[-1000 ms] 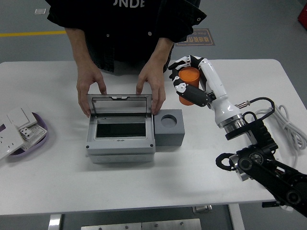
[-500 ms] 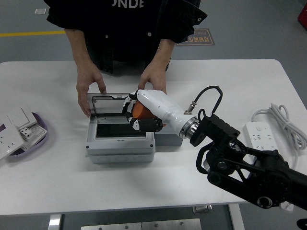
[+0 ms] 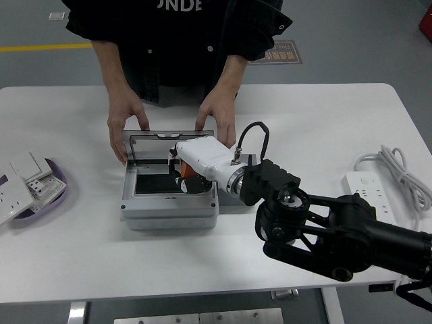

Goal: Pick up the cylinder from the cube,place it in the box,flap close box

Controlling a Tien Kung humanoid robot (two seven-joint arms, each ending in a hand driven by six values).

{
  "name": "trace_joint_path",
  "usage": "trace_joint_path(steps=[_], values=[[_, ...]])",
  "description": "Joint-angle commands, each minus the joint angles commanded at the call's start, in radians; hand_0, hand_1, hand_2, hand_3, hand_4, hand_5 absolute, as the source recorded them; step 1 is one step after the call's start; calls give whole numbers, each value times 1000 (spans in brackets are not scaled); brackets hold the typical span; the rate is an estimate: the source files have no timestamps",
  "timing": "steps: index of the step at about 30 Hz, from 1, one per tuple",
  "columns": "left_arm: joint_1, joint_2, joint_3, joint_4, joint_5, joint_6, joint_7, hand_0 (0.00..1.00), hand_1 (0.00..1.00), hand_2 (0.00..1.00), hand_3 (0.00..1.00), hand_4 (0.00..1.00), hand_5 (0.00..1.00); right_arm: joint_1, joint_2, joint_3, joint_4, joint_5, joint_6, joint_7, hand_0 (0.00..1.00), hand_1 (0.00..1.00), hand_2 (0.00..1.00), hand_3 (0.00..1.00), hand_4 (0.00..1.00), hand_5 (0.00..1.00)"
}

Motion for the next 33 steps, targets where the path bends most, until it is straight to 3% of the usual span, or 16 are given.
trace_joint_path(steps=[2,3,7,8,9,14,15,20,21,26,27,32,33], values=[[0,1,5,1,-4,0,0,596,621,611,628,684,245,7,6,-10,-10,34,-39,23,144,274,360,277,2,2],[0,2,6,2,-6,1,0,596,621,612,628,684,247,10,9,-15,-14,50,-58,34,619,510,517,452,18,2],[-2,3,7,2,-6,0,0,596,621,612,628,684,247,20,19,-34,-29,113,-121,75,619,510,517,452,18,2],[-2,3,7,1,-5,0,0,596,621,612,628,684,247,21,21,-38,-33,124,-129,83,619,510,517,452,18,2],[-3,3,6,1,-4,0,0,596,621,612,629,684,248,23,24,-44,-40,137,-137,93,730,608,594,564,2,2],[-5,4,6,0,-1,0,0,596,621,612,629,684,248,29,34,-68,-73,154,-144,118,730,608,594,564,2,2],[-6,4,6,-1,0,-1,0,596,621,613,629,686,250,30,37,-73,-81,149,-144,119,740,656,644,650,171,153],[-8,5,2,-3,6,-1,0,596,621,613,629,686,250,33,46,-90,-112,119,-143,118,740,656,644,650,171,153],[-8,5,1,-3,7,-1,0,596,621,613,630,687,250,33,48,-93,-116,114,-143,117,780,685,680,681,413,215],[-9,4,-5,-6,14,-2,1,596,621,613,630,687,250,33,52,-98,-125,82,-136,110,780,685,680,681,413,215],[-9,4,-6,-7,15,-2,1,596,620,613,630,687,249,33,52,-98,-126,76,-134,109,806,697,705,698,586,220],[-11,5,-8,-8,19,-2,1,596,620,613,630,687,249,30,51,-100,-128,56,-113,100,806,697,705,698,586,220],[-12,5,-8,-8,19,-2,1,596,622,613,629,685,248,29,51,-99,-128,54,-108,98,817,699,705,713,682,231]])
